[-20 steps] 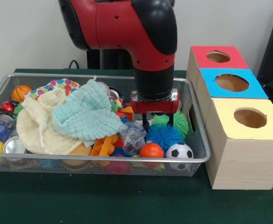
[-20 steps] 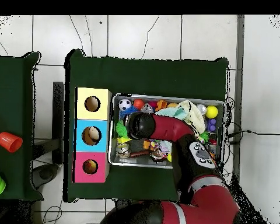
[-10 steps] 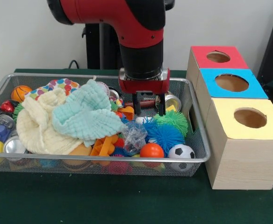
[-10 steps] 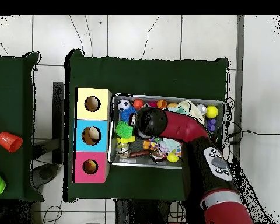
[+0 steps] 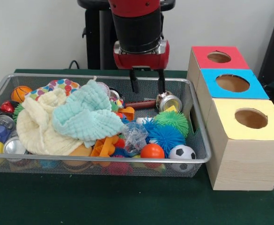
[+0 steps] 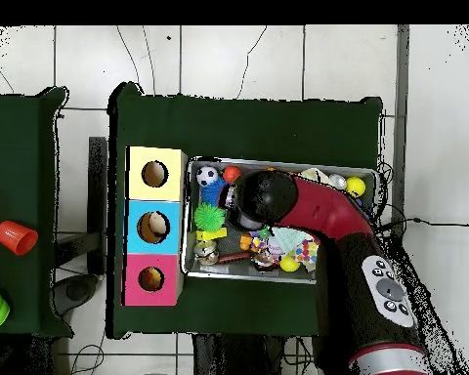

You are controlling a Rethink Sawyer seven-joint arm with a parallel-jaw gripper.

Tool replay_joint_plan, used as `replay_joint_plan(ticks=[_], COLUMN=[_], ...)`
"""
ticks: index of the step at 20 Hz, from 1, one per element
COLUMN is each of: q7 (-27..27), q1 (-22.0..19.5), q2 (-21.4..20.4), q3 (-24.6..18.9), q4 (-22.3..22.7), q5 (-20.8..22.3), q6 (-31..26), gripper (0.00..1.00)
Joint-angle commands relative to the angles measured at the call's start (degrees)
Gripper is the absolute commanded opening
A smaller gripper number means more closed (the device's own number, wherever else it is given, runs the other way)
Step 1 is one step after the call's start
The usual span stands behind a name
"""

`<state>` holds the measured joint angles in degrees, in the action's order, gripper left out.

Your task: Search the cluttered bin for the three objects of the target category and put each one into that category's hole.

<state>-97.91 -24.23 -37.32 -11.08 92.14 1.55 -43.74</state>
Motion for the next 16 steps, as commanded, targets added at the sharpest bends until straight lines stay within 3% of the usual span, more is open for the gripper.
replay_joint_plan(ticks=[1,8,16], q7=[1.0,11.64,14.35], q1=[-2.74,-6.78,-6.77], q2=[1.05,7.13,10.07], q3=[-3.98,-3.15,-2.96], q4=[-1.14,-10.01,-16.5], q5=[-0.29,7.94,17.35], q6=[-5.12,-7.62,-7.89], gripper=[1.0,1.0,1.0])
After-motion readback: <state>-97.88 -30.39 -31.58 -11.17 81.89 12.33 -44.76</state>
